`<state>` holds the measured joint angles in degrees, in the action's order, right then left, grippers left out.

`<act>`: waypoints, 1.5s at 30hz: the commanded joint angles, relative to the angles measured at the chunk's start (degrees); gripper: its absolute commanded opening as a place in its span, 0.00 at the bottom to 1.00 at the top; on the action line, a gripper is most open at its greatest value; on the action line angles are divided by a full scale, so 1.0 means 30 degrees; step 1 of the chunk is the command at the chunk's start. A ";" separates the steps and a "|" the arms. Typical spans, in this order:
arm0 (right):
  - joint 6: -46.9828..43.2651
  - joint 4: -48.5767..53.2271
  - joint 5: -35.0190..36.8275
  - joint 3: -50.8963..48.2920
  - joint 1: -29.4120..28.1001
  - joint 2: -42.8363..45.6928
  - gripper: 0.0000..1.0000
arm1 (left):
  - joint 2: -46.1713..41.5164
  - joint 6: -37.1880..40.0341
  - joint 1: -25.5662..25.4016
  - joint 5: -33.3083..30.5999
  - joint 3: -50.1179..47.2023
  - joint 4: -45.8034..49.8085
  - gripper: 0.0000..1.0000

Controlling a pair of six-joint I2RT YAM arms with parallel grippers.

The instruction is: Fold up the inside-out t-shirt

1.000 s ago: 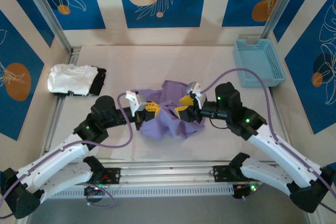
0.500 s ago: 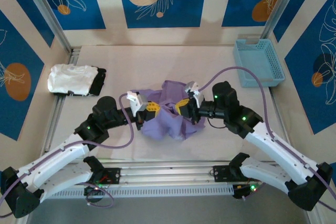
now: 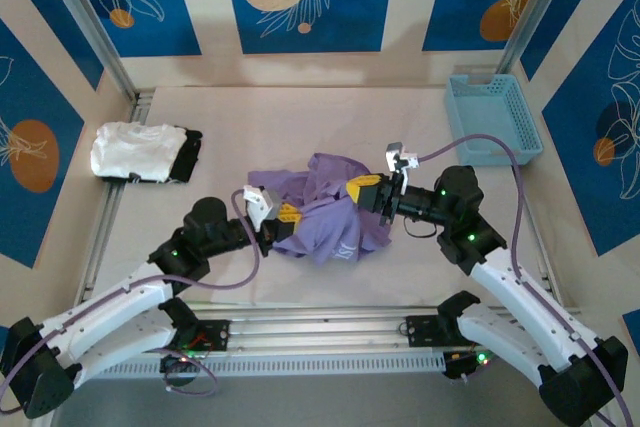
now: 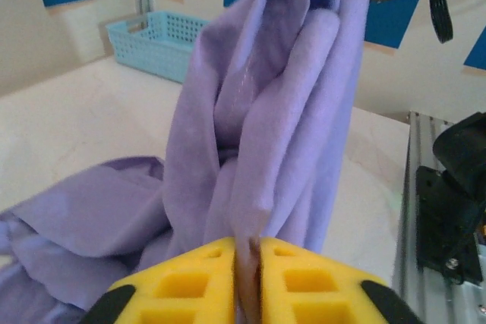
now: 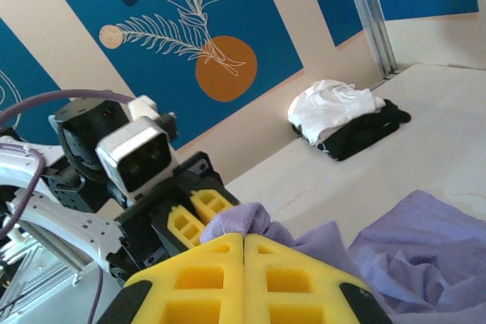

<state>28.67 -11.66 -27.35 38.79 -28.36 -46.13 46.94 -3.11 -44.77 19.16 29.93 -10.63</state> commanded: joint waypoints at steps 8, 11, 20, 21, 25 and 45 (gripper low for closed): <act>-0.0208 0.0788 -0.0460 0.0296 0.0073 -0.0186 0.00 | -0.0305 -0.0519 -0.0581 -0.1255 0.2533 0.0201 0.54; -0.0470 0.1283 -0.0302 0.0430 -0.0059 -0.0324 0.00 | 0.0757 0.0156 -0.1254 -0.1241 0.3850 0.0711 0.55; -0.1187 0.2034 0.0059 0.0800 -0.0611 -0.0523 0.00 | 0.4029 0.1040 -0.2360 -0.0361 0.6240 0.0717 0.46; -0.1220 0.2108 0.0083 0.0819 -0.0624 -0.0517 0.00 | 0.4221 0.1060 -0.2387 -0.0287 0.6350 0.0708 0.45; -0.1337 0.2225 0.0114 0.0785 -0.0715 -0.0414 0.00 | 0.4943 0.1156 -0.2381 -0.0590 0.6715 0.0823 0.37; -0.8232 0.7544 0.8631 0.2027 -0.4836 0.0758 0.34 | 0.5799 -0.9180 -0.2214 -0.0248 1.1099 0.7231 0.00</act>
<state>5.67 9.87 -1.87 44.36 -42.39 -46.11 63.94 -25.74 -51.44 18.96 61.01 8.03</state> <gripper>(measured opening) 0.325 0.043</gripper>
